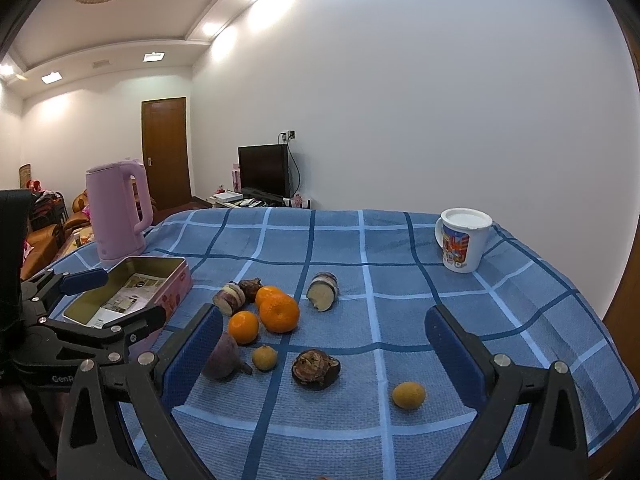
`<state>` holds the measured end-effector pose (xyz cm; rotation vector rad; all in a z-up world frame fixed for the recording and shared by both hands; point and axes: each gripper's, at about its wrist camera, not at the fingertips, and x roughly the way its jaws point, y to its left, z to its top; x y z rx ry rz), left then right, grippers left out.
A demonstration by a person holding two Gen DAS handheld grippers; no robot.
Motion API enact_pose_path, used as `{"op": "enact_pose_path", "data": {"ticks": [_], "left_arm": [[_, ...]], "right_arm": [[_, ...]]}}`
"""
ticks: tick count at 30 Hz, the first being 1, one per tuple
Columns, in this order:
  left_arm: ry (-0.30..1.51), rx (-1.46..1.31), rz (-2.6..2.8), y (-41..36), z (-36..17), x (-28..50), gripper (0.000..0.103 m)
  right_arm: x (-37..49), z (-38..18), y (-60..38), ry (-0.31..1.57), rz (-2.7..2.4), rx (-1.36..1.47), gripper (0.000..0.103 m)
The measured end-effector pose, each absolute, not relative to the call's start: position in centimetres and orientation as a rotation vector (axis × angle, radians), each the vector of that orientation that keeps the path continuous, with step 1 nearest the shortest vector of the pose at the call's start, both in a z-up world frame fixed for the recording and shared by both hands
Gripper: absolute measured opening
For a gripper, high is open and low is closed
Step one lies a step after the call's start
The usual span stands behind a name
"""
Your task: Organize fruits
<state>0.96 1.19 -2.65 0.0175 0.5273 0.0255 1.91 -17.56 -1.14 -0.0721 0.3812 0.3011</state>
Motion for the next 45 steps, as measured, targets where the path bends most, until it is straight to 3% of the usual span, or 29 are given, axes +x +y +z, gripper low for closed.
{"op": "enact_pose_path", "data": {"ticks": [16, 24, 28, 31, 33, 34, 35, 39, 41, 45], "left_arm": [[0.591, 0.044, 0.013, -0.3, -4.7, 3.3, 0.103], [0.656, 0.058, -0.080, -2.1, -6.5, 4.9, 0.080], [0.702, 0.077, -0.114, -3.0, -7.5, 6.0, 0.069], [0.736, 0.077, -0.130, -3.3, -8.1, 6.6, 0.055], [0.736, 0.084, -0.132, -3.4, -8.1, 6.6, 0.055], [0.743, 0.088, -0.134, -3.5, -8.2, 6.8, 0.055], [0.755, 0.086, -0.140, -3.5, -8.4, 7.0, 0.055], [0.776, 0.051, -0.153, -2.9, -8.5, 7.4, 0.055], [0.792, 0.052, -0.151, -3.0, -8.7, 7.7, 0.055], [0.823, 0.006, -0.175, -2.5, -9.0, 8.2, 0.055]], "right_arm": [[3.8, -3.4, -19.5, 0.440, 0.248, -0.051, 0.102], [6.2, -6.3, -21.7, 0.535, 0.209, -0.023, 0.100], [7.3, -7.4, -22.3, 0.606, 0.235, 0.001, 0.080], [7.8, -7.9, -22.4, 0.646, 0.244, 0.004, 0.077], [8.2, -8.3, -22.3, 0.676, 0.232, -0.005, 0.076], [8.4, -8.6, -22.3, 0.697, 0.225, -0.005, 0.073], [8.6, -8.8, -22.6, 0.710, 0.226, 0.009, 0.062], [9.3, -9.3, -22.9, 0.752, 0.220, 0.030, 0.054], [9.6, -9.5, -23.0, 0.772, 0.219, 0.034, 0.045], [9.8, -9.6, -22.9, 0.784, 0.224, 0.024, 0.041]]}}
